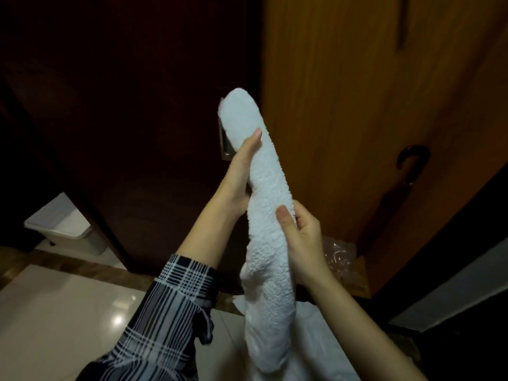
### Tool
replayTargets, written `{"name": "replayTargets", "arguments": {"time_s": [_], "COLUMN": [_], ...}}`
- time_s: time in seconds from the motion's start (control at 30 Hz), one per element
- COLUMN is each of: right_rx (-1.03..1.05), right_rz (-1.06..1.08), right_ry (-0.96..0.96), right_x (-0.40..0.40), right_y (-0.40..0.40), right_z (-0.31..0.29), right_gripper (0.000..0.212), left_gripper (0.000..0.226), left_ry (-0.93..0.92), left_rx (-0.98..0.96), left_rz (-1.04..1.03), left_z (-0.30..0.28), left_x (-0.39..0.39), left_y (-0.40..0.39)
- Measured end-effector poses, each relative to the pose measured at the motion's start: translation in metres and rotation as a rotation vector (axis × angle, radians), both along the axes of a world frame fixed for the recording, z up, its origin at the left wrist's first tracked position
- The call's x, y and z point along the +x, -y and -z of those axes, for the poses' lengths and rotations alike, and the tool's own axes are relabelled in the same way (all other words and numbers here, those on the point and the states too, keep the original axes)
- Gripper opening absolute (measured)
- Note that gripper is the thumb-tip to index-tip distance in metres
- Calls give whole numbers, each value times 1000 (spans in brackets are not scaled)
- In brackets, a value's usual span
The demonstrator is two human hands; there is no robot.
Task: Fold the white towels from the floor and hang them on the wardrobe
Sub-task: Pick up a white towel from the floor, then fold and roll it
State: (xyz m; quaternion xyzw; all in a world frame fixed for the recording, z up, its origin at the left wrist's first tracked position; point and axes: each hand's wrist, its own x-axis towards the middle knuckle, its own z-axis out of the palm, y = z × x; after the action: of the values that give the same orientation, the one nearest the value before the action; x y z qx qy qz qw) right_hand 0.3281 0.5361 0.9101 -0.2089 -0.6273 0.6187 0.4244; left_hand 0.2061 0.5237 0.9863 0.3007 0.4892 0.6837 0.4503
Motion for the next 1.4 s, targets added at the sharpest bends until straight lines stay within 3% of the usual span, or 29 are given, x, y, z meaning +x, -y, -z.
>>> {"name": "replayTargets", "arguments": {"time_s": [0.13, 0.3, 0.53, 0.63, 0.77, 0.93, 1.0, 1.1, 1.2, 1.3, 1.4], "right_rx": [-192, -415, -442, -504, -576, -332, -96, 167, 361, 486, 543], "right_rz": [29, 152, 136, 46, -88, 112, 266, 417, 405, 371, 347], "right_ry": [-41, -62, -14, -23, -79, 64, 244, 444, 521, 549, 600], "right_x": [-4, -9, -9, -9, -6, -4, -6, -3, 4, 5, 6], "right_y": [-10, -24, -28, -27, -24, -31, -33, -40, -45, -47, -44], "right_z": [-10, -23, -31, -35, -43, -44, -41, -36, -38, -38, -41], "right_gripper": [27, 22, 18, 18, 21, 16, 30, 31, 20, 25, 29], "left_gripper": [33, 28, 36, 49, 84, 65, 48, 34, 48, 67, 69], "left_ry": [-196, -158, -238, -273, -207, -509, -551, -387, -210, -61, 34], "left_rx": [-80, -111, -20, 29, 68, 4, 11, 26, 6, -8, -5], "left_rz": [154, 286, 227, 270, 244, -136, -195, -147, -98, -24, -17], "left_z": [17, 46, 63, 64, 67, 72, 74, 70, 66, 68, 69], "left_x": [3, 17, 20, 18, 9, 16, 21, 27, 26, 24, 25], "left_y": [11, 26, 26, 25, 23, 12, 11, 10, 8, 4, 1]}}
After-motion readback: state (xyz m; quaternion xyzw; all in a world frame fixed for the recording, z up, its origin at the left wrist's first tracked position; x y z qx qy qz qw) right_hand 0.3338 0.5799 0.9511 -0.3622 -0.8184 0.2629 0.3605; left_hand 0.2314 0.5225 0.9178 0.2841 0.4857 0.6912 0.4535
